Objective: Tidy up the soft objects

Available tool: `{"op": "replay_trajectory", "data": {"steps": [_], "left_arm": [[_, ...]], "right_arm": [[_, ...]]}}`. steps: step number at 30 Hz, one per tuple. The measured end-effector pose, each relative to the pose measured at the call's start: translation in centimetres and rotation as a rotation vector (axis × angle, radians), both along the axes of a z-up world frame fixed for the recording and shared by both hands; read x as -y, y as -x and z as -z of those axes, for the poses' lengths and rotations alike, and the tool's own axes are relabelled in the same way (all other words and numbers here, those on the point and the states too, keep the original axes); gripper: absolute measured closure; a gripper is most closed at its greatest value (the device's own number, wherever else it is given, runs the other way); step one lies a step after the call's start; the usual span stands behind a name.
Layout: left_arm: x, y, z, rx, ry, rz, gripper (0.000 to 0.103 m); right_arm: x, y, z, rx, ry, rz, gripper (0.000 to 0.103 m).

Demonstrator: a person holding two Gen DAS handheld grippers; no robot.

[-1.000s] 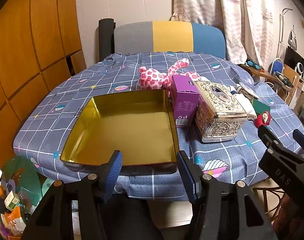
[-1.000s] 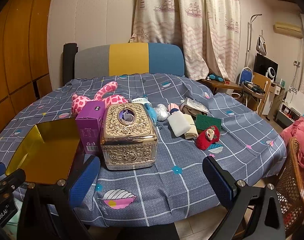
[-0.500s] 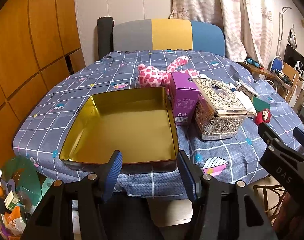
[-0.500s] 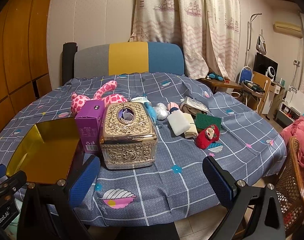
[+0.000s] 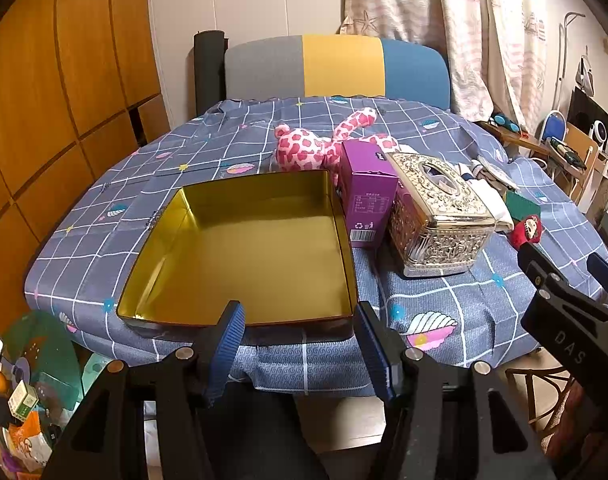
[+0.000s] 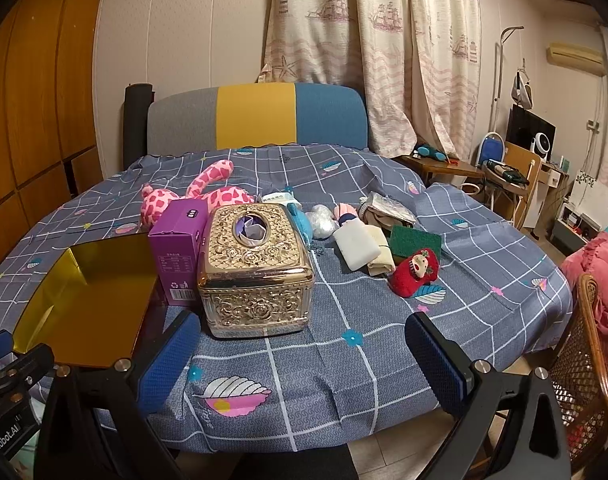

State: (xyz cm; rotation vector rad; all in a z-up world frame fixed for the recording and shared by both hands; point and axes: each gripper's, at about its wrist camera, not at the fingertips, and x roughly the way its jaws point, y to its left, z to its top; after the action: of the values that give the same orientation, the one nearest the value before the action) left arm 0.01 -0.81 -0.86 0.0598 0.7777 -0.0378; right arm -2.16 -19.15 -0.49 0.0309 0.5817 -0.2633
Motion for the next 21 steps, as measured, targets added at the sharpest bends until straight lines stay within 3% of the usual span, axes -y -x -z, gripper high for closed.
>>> {"op": "replay_trajectory", "data": {"steps": [21], "left_arm": [[-0.15,-0.2,0.35,-0.021,-0.002,-0.001,0.046]], "right_arm": [[0.16,-0.11,0.3,-0.007,-0.003,0.002,0.0]]}}
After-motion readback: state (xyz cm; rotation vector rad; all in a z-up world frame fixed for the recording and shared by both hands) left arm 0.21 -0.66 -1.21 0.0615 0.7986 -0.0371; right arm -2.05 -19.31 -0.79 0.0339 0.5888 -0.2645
